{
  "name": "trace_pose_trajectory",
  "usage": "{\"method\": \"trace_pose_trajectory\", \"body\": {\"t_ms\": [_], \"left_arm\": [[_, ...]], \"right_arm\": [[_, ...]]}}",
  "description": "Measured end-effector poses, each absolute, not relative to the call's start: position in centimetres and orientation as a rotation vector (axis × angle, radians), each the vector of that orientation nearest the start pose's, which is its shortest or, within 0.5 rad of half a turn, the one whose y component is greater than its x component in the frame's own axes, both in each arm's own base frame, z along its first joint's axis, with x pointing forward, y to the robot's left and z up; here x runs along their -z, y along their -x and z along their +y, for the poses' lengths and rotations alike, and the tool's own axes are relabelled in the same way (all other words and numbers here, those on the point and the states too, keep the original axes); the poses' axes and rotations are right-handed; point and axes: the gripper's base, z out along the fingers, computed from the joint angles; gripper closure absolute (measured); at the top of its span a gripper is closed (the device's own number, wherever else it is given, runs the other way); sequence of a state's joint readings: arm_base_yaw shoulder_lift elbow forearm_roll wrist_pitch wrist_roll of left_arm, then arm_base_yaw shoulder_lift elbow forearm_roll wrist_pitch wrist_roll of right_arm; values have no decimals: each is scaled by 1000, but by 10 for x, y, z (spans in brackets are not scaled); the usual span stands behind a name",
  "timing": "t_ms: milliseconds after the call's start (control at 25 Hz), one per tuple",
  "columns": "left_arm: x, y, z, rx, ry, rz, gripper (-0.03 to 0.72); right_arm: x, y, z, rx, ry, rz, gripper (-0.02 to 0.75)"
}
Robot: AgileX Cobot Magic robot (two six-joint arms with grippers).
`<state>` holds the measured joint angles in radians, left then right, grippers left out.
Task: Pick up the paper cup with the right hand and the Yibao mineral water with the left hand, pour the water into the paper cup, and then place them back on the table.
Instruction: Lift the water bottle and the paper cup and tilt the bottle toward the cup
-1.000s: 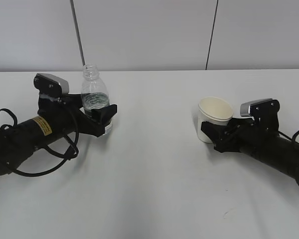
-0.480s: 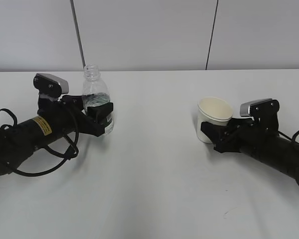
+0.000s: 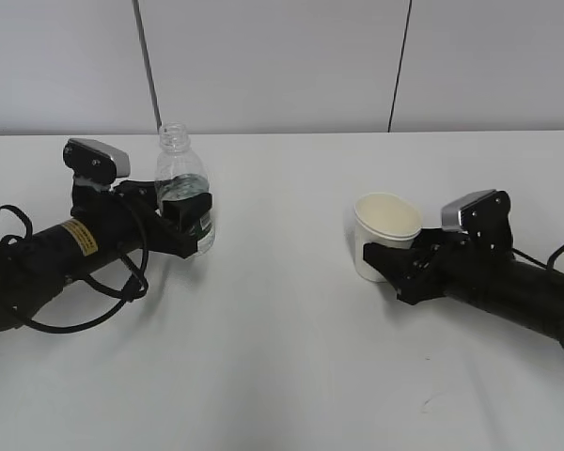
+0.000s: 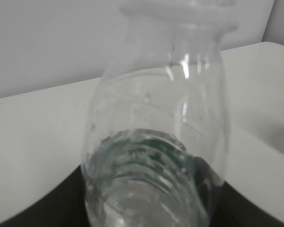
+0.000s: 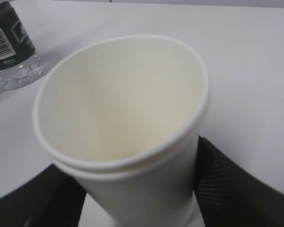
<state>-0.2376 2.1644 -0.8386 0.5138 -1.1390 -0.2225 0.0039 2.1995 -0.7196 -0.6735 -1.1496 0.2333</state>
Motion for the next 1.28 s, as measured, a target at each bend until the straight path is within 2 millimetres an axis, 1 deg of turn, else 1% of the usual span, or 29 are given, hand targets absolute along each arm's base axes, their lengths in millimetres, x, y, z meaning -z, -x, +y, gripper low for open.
{"method": "trace_pose_trajectory", "body": {"t_ms": [240, 400, 600, 680, 920, 1280], "left_arm": [[-98, -352, -129, 564, -593, 1656, 332], [-106, -351, -129, 546, -634, 1667, 332], [-121, -350, -129, 510, -673, 1673, 334], [-126, -349, -129, 502, -699, 1669, 335], [-143, -347, -127, 430, -764, 1705, 335], [-169, -339, -121, 293, -887, 1743, 341]], "right_arm": [[-61, -331, 60, -607, 568, 1812, 229], [-61, -327, 64, -659, 601, 1817, 229], [-76, -327, 69, -699, 650, 1778, 229], [-78, -326, 75, -720, 685, 1767, 229], [-85, -326, 103, -806, 783, 1723, 229], [-91, -327, 129, -904, 849, 1692, 229]]}}
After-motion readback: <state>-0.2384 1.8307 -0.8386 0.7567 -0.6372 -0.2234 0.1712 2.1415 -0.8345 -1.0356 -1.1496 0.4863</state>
